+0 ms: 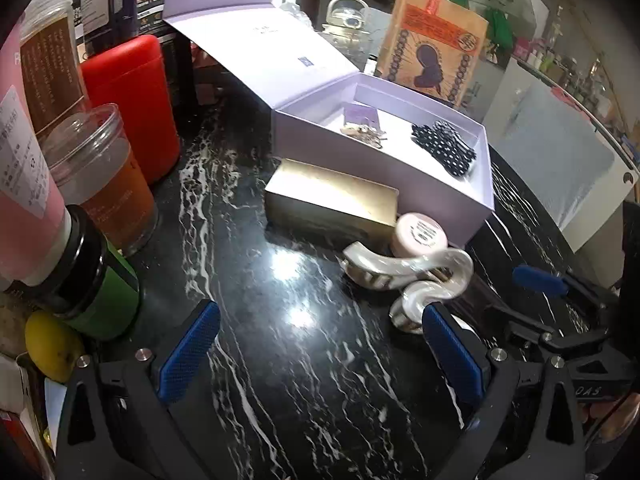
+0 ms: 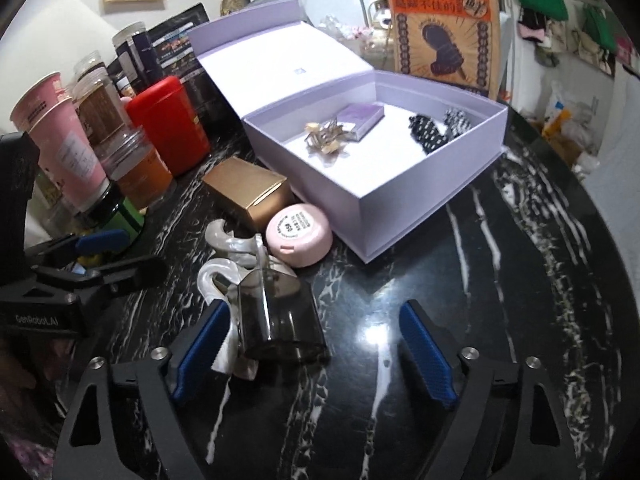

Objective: Organize rigid objects
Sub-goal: 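Lower the right tool onto the smoky translucent case and close it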

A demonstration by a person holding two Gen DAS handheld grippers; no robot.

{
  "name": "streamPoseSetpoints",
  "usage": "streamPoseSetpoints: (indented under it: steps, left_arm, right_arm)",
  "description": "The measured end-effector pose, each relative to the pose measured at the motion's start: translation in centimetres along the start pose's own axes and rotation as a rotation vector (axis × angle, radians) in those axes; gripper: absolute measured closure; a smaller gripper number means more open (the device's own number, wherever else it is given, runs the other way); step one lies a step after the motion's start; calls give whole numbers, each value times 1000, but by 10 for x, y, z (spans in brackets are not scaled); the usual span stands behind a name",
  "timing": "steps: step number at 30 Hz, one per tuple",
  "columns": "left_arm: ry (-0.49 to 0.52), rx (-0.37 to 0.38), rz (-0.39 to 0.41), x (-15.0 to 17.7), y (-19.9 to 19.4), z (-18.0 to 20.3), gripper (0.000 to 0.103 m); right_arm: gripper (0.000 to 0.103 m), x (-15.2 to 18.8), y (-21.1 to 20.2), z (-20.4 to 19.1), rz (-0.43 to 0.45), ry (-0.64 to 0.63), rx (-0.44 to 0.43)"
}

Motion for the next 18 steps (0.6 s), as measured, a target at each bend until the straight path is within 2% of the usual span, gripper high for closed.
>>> streamPoseSetpoints:
  steps: [2, 7, 12, 16, 18]
  left_arm:
    - [-13, 8, 4, -4, 1, -3, 0]
    - [-25, 40, 21, -8, 0, -5, 0]
    - [-12, 67, 26, -10, -1, 1, 0]
    - [-1, 81, 18, -11, 1, 6, 0]
    - [6, 88, 13, -12, 3, 10, 0]
  right_arm:
    - [25, -1, 5, 0, -14, 13, -15]
    - [27, 0, 16, -3, -55, 39, -73]
    - [39, 2, 18, -1, -75, 87, -136]
    - [57, 5, 18, 0, -88, 127, -194]
    - [57, 6, 17, 0, -95, 135, -208]
Point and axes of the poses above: each gripper's, at about its wrist camera, not at the fingertips, and y roughly the way its jaws point, z to its right, x to its underside, the point moved 2 cm from there along y, roughly the way its jaws point, and after that the axes turned 6 degrees about x, right-handed, at the moved point
